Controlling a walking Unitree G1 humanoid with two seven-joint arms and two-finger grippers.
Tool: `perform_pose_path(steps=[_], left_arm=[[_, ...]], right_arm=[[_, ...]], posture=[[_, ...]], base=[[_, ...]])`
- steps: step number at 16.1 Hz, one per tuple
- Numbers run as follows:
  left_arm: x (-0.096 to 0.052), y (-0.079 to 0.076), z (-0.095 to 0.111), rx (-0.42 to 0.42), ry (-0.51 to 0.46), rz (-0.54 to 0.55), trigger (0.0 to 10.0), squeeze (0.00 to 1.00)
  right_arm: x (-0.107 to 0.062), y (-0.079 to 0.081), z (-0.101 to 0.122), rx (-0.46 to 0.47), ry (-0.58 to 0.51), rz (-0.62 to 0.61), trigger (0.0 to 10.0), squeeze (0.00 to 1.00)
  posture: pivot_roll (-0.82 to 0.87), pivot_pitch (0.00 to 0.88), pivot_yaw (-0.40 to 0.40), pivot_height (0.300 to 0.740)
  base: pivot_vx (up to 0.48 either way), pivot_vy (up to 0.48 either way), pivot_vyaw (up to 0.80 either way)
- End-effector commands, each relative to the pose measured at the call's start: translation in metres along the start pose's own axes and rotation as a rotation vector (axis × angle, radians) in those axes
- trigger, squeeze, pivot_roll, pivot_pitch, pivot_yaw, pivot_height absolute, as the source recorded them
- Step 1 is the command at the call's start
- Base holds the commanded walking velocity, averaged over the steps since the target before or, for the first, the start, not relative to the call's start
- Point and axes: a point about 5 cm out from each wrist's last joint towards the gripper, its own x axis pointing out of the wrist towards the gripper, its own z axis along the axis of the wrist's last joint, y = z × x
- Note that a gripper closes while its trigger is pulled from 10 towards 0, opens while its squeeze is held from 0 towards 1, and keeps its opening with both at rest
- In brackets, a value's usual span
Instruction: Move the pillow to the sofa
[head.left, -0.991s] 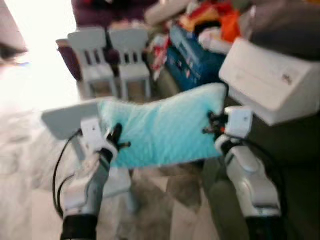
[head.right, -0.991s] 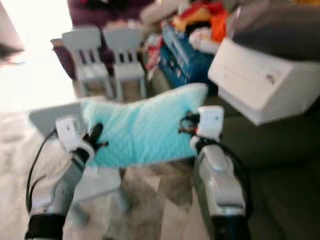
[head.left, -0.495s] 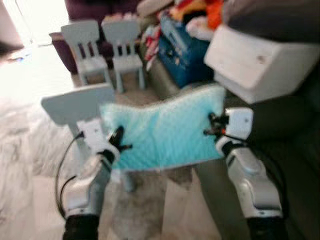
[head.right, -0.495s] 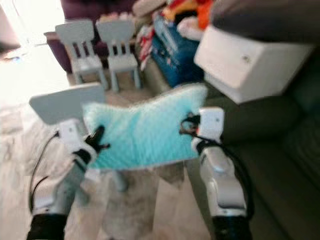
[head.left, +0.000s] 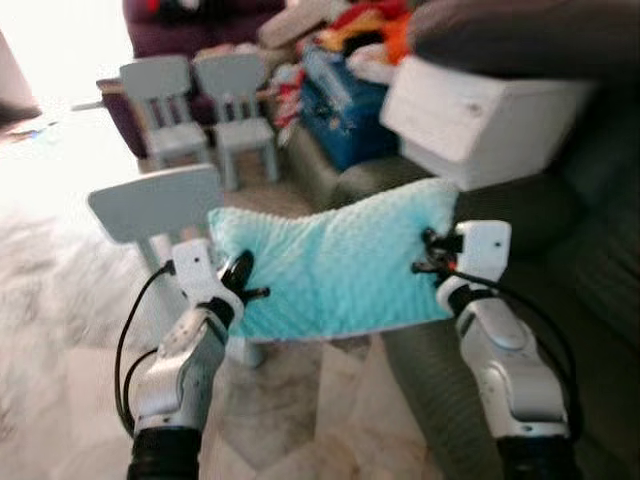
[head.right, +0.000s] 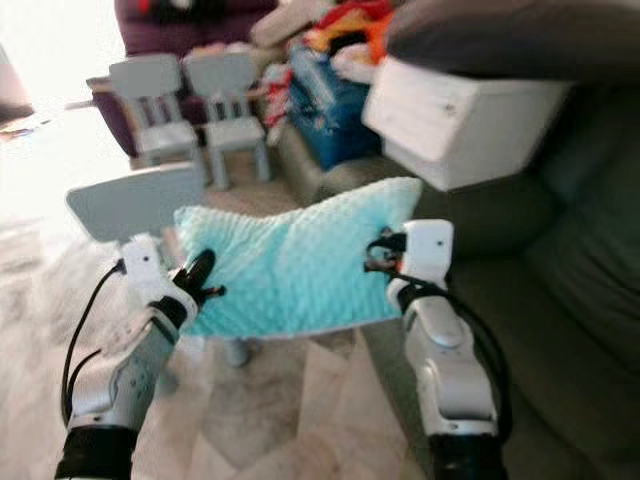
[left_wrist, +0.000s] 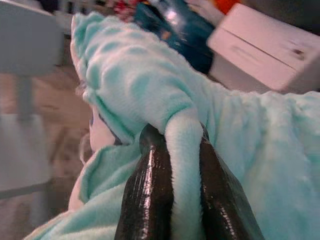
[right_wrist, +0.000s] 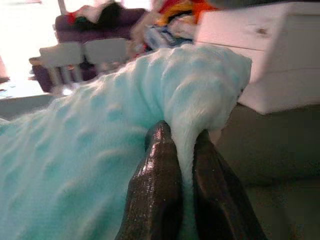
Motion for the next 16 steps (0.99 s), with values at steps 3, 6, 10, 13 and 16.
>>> perform_pose_path(steps=[3, 6, 10, 13, 16], left_arm=[[0.0, 0.003, 0.007, 0.014, -0.017, 0.007, 10.0, 0.0], [0.001, 0.004, 0.006, 0.017, -0.015, 0.013, 10.0, 0.0], [0.003, 0.006, 0.009, 0.026, -0.022, 0.022, 10.0, 0.0], [0.006, 0.011, 0.014, 0.04, -0.031, 0.031, 10.0, 0.0], [0.007, 0.013, 0.016, 0.059, -0.034, 0.033, 10.0, 0.0]], right_arm=[[0.003, 0.008, 0.007, 0.014, -0.019, 0.026, 10.0, 0.0], [0.003, 0.007, 0.007, 0.009, -0.019, 0.025, 10.0, 0.0], [0.004, 0.007, 0.008, 0.008, -0.016, 0.026, 10.0, 0.0], [0.005, 0.007, 0.008, 0.008, -0.012, 0.027, 10.0, 0.0], [0.005, 0.007, 0.008, 0.007, -0.011, 0.028, 10.0, 0.0]], posture=[[-0.21, 0.0, 0.012, 0.74], [-0.21, 0.0, 0.012, 0.74], [-0.22, 0.0, 0.01, 0.74], [-0.21, 0.0, 0.008, 0.74], [-0.21, 0.0, 0.01, 0.74]], base=[[0.0, 0.0, 0.0], [0.0, 0.0, -0.27], [0.0, 0.0, -0.8], [0.0, 0.0, -0.79], [0.0, 0.0, -0.79]])
